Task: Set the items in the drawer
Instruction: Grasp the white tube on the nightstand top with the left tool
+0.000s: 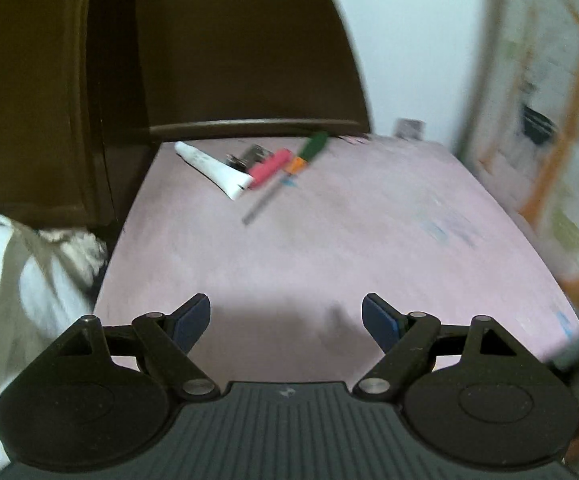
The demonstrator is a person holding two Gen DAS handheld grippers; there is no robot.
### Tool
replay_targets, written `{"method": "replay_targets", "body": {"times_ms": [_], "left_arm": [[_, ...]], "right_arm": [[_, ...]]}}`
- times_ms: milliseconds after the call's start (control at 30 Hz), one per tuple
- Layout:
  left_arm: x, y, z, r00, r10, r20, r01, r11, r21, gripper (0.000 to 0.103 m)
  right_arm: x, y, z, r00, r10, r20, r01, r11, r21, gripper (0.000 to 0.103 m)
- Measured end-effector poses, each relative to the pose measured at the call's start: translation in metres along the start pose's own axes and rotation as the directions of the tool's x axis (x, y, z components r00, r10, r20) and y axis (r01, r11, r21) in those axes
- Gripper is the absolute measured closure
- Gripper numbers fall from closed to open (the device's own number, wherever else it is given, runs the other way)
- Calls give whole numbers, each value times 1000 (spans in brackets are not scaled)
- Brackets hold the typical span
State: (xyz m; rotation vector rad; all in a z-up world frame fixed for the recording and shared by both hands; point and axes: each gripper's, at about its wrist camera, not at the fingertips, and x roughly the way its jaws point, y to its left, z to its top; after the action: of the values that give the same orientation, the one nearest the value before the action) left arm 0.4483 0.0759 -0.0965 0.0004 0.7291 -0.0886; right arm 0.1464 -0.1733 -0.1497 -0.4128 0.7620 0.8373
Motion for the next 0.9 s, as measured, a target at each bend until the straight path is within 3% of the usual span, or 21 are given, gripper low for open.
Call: {"method": "replay_targets", "body": {"times_ms": [100,433,700,900], "left_arm": [[29,4,27,999,24,25,-24,1000,5,20],[116,41,89,994,89,59,-76,979,-189,20],[163,64,101,982,184,32,-170,949,-264,44],[186,70,105,978,209,-14,-206,945,-253,54]], "right_arm": [[6,-9,2,999,12,-39,-12,1000,20,33],[8,-26,16,999,7,-35,-7,1000,12,33],[13,-29,23,999,8,-38,-8,1000,-3,32],[19,-39,25,999,-5,-46,6,1000,18,31]]}}
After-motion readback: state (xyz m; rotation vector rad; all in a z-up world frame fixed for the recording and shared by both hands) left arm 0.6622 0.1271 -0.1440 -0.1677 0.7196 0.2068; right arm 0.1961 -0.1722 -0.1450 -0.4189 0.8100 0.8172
